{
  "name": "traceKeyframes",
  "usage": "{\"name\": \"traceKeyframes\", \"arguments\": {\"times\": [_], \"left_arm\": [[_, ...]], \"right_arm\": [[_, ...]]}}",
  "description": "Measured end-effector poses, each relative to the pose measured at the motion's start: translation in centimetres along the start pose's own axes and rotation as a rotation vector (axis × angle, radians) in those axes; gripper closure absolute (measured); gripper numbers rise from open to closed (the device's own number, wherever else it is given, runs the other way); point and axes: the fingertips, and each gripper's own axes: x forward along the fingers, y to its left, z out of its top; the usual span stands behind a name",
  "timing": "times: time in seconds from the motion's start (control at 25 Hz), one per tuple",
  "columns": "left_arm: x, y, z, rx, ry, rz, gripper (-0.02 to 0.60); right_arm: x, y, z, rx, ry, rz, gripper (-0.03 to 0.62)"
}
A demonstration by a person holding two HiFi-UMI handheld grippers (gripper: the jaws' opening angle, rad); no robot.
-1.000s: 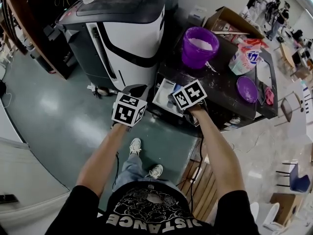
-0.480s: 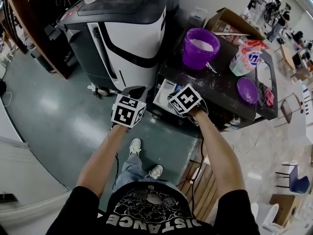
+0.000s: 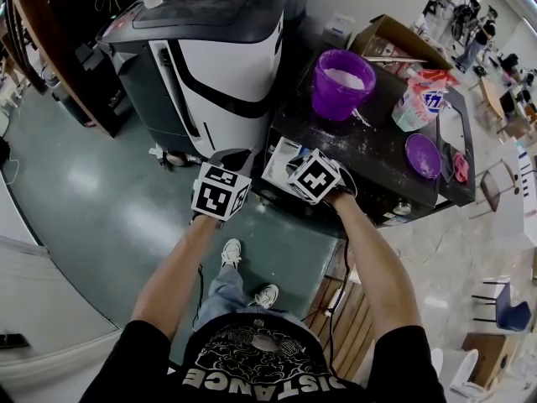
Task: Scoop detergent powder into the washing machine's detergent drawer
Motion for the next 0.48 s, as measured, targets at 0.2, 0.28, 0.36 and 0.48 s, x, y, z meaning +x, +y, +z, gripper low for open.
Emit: {"name": "traceKeyframes", "arguments": {"times": [0.2,0.28,0.36,0.48], "left_arm": [[0.0,-0.1,-0.2,-0.001,0.001,0.0,0.581],[0.1,-0.1,-0.3,-0.001,0.004,0.001,0.581],[0.0,0.0,-0.5,-0.001,0.005,0.002,0.581],[-0.1,0.1,-0.5,-0.004,0.006,0.004,0.581]], "right_arm": [[0.0,-0.2,0.3,-0.078,-0.003,-0.037,0.557],[0.2,-0.5,0.2,-0.097,0.005,-0.057,0.557],[0.3,-0.7,0.0,-0.111,0.013,-0.074,0.557],[0.4,-1.0,-0.1,-0.144,0.023,-0.109,0.557]]}}
